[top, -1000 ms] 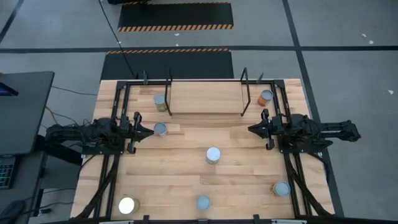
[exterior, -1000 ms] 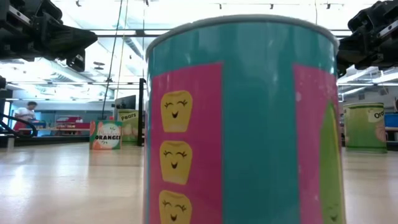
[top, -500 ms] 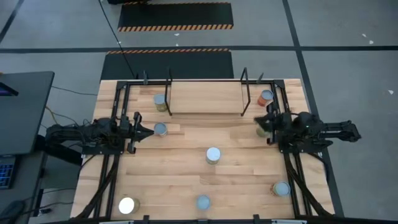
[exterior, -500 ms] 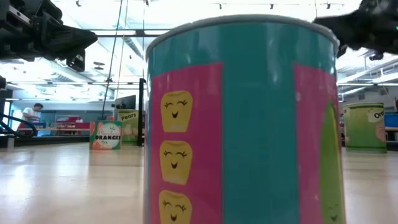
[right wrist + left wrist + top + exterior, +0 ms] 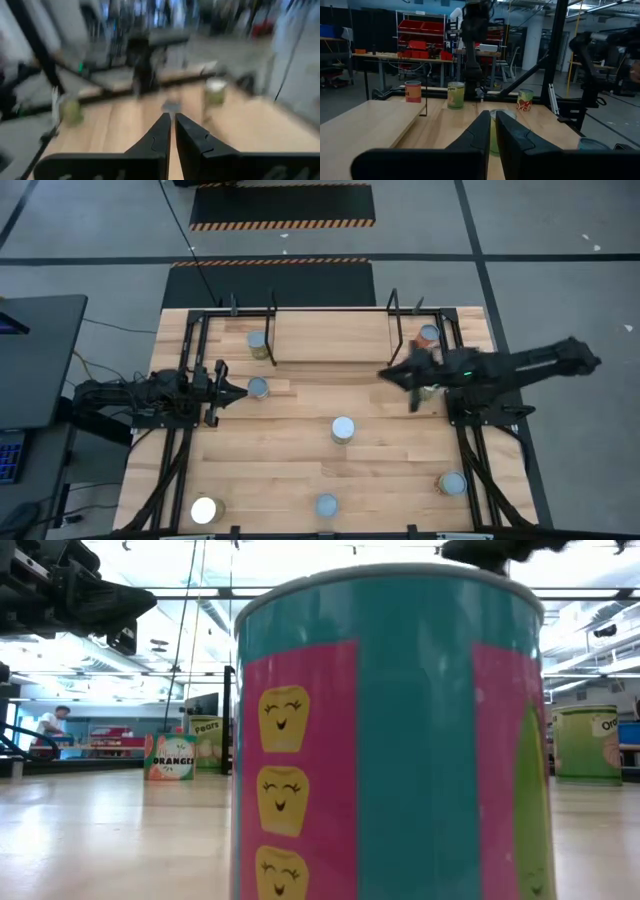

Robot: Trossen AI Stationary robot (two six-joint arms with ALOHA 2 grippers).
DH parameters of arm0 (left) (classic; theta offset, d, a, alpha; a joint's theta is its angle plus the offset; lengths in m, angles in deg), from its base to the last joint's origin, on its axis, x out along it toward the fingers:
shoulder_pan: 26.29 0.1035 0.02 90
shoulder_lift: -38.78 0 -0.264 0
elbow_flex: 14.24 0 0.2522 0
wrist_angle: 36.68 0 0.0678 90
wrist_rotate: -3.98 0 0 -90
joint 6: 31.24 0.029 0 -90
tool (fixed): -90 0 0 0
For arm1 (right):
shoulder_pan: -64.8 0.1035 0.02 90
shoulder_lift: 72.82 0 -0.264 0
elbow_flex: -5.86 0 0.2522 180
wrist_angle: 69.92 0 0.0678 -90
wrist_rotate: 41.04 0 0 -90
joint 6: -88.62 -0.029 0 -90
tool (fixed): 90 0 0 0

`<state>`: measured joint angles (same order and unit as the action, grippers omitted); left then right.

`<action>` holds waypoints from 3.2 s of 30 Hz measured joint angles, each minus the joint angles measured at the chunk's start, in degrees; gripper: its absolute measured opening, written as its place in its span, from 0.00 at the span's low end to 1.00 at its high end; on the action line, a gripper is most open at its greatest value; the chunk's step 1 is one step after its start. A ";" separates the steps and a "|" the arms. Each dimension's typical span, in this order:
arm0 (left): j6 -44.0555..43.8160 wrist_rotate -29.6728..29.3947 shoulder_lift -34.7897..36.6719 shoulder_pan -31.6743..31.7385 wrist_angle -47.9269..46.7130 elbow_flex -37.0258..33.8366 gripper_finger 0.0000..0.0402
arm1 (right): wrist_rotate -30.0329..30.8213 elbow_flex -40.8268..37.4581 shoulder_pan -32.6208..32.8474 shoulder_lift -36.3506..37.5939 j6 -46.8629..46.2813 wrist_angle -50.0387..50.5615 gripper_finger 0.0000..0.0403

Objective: Pick and place cans onto a shelf
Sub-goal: Put the bottom canned pears on the shelf

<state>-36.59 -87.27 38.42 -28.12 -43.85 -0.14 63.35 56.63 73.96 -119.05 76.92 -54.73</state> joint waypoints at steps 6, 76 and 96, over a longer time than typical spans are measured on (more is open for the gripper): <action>0.01 0.00 0.00 -0.02 0.01 0.01 0.09 | -2.40 18.93 5.13 -21.07 4.94 11.36 0.11; -0.91 -5.53 0.00 0.42 6.00 0.01 0.09 | -19.95 50.26 -7.94 -52.98 21.77 44.27 0.77; -4.52 -27.76 -26.39 0.47 -1.87 29.89 0.09 | -28.57 55.77 -36.94 -60.28 48.63 45.99 0.78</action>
<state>-41.10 -115.03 12.03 -27.65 -45.72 29.74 34.78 112.40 37.02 -179.33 125.56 -8.73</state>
